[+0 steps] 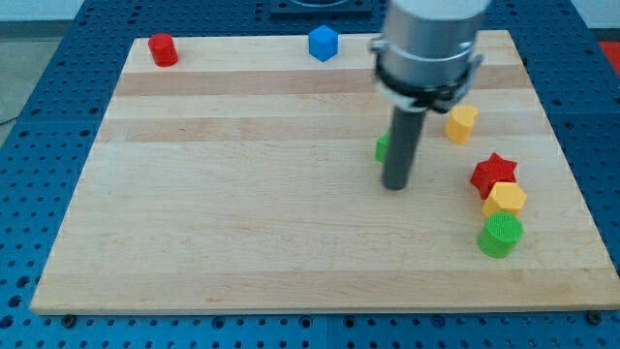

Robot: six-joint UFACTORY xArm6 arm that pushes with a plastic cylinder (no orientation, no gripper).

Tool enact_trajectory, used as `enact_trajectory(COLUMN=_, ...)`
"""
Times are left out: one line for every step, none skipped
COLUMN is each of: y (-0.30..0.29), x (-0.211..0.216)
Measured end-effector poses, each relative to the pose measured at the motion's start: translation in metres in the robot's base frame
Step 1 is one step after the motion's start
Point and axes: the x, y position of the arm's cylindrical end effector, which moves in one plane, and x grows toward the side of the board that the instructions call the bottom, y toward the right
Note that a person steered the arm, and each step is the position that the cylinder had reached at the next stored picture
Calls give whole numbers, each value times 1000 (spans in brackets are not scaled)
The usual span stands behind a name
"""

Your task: Push the green star close to the red star

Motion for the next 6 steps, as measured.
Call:
enact_trajectory(y=-68, x=8)
enact_trajectory(y=-82, x=-20)
enact_trajectory(y=-54, x=-46)
enact_trajectory(y=17, x=-58)
enact_trajectory(y=73, x=-58)
enact_trajectory(y=68, x=-54)
